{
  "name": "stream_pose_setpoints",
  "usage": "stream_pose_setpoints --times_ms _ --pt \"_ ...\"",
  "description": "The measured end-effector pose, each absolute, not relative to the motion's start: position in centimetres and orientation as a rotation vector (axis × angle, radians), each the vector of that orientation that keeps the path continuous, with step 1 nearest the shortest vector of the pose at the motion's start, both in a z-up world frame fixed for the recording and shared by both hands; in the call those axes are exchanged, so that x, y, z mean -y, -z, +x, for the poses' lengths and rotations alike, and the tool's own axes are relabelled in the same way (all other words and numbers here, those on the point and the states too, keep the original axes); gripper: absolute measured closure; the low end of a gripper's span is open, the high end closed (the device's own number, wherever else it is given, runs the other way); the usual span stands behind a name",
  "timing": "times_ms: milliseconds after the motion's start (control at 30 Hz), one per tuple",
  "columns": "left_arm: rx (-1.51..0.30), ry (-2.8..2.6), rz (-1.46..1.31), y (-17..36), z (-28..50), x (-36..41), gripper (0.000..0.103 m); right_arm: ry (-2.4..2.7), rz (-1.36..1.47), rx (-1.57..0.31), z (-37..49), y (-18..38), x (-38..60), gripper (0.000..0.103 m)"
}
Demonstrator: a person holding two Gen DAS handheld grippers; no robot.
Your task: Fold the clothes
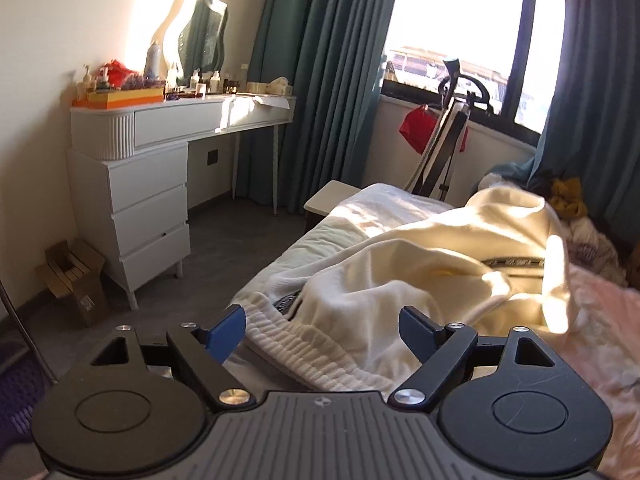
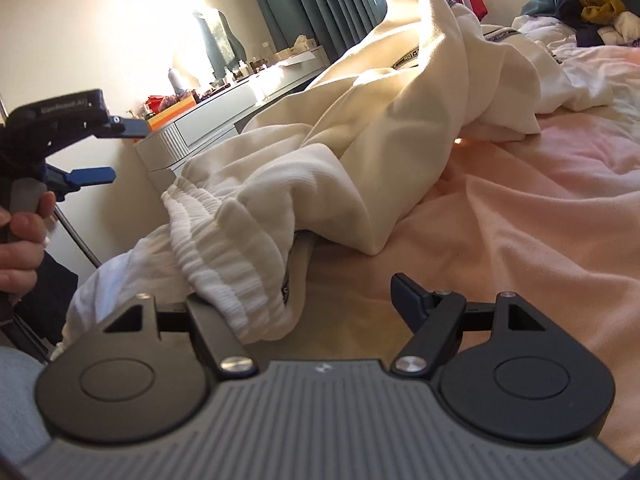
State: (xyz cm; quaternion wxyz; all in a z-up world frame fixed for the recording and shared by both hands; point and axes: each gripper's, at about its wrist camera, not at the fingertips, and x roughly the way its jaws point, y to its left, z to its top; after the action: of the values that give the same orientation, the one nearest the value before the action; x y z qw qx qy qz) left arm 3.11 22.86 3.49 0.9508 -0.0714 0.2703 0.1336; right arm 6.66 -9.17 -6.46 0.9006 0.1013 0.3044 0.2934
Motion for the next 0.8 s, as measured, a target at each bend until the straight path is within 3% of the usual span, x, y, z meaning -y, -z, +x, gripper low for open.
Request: stream_pose_setpoints --times_ms 100,167,467,800 --pt "-0.599 -0.267 -0.017 -2.3 3.4 -23.4 0.017 -0.604 0.150 -0.601 6.4 6.4 8.2 0.027" --pt "-0.618 -0.257 0.044 -1.5 3.5 -23.8 0.017 -0.610 0.093 -0.566 6.2 6.7 7.1 0.021" --pt "-0.647 -0.204 0.143 3.6 4.4 -26.5 0.017 -0.655 -0.165 -0.381 4.7 5.6 0.6 0.020" --pt "-0.624 -0.170 0.129 5.7 9.4 -29.0 0.018 -0.696 0.019 -0.488 3.6 3.4 2.4 0.020"
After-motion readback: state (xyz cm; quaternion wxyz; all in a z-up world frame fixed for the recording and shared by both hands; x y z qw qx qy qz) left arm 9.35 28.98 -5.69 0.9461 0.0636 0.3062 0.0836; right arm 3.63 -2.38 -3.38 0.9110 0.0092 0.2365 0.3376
